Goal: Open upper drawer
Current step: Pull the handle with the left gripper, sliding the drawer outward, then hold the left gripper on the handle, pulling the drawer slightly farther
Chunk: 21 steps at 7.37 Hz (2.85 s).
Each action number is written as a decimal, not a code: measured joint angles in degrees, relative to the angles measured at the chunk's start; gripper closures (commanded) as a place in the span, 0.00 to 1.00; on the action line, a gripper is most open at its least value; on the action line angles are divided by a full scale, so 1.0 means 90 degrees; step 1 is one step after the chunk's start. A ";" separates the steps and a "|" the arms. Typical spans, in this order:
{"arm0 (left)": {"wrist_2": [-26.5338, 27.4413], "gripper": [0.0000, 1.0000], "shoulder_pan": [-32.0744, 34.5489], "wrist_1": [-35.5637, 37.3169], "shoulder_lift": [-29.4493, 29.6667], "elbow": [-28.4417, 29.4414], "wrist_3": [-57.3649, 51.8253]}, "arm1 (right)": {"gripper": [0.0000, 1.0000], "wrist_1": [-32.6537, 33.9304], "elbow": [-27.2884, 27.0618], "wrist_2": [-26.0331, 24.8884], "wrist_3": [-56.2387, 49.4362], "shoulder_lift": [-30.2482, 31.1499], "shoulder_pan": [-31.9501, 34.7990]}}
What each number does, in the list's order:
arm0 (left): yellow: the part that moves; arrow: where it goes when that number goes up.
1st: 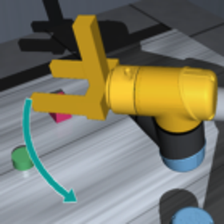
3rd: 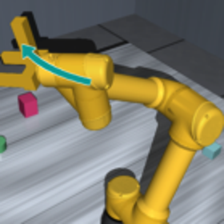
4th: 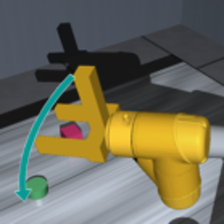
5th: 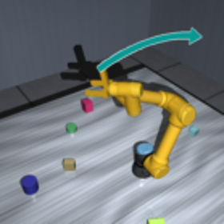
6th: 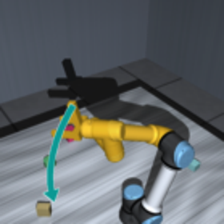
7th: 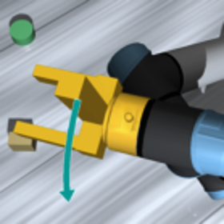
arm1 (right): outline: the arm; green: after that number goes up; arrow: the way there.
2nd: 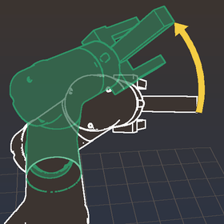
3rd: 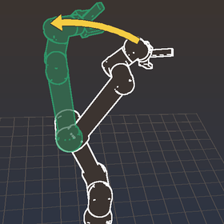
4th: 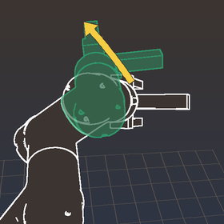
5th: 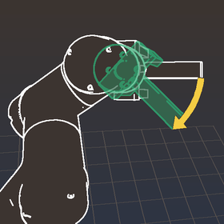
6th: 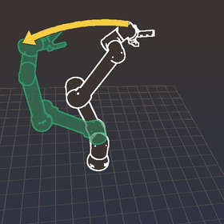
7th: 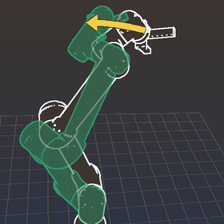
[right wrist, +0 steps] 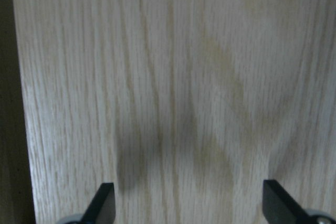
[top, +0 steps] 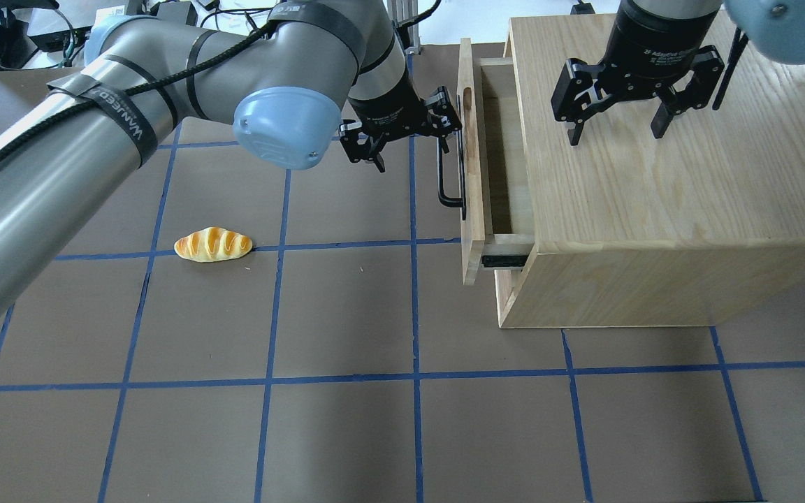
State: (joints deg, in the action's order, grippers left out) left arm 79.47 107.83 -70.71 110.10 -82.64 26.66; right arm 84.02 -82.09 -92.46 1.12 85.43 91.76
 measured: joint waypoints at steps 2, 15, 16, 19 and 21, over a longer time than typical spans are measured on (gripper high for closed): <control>0.0126 0.00 -0.0043 -0.0078 -0.0023 -0.0006 -0.0158 | 0.00 0.0000 0.0000 0.0000 0.0001 0.0000 0.0000; 0.0001 0.00 -0.0256 -0.0400 -0.0162 0.0003 -0.0385 | 0.00 0.0000 -0.0002 0.0000 -0.0006 0.0000 0.0000; -0.0017 0.00 -0.0251 -0.0394 -0.0142 0.0003 -0.0384 | 0.00 0.0000 -0.0001 0.0000 -0.0005 0.0000 0.0000; -0.0080 0.00 -0.0252 -0.0336 -0.0067 0.0003 -0.0393 | 0.00 0.0000 -0.0002 0.0000 -0.0002 0.0000 0.0000; -0.0084 0.00 -0.0255 -0.0328 -0.0037 0.0003 -0.0413 | 0.00 0.0000 0.0000 0.0000 0.0002 0.0000 0.0000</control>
State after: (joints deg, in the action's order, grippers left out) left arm 78.71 105.54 -73.66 109.76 -82.61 22.94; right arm 84.02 -82.09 -92.46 1.13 85.43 91.76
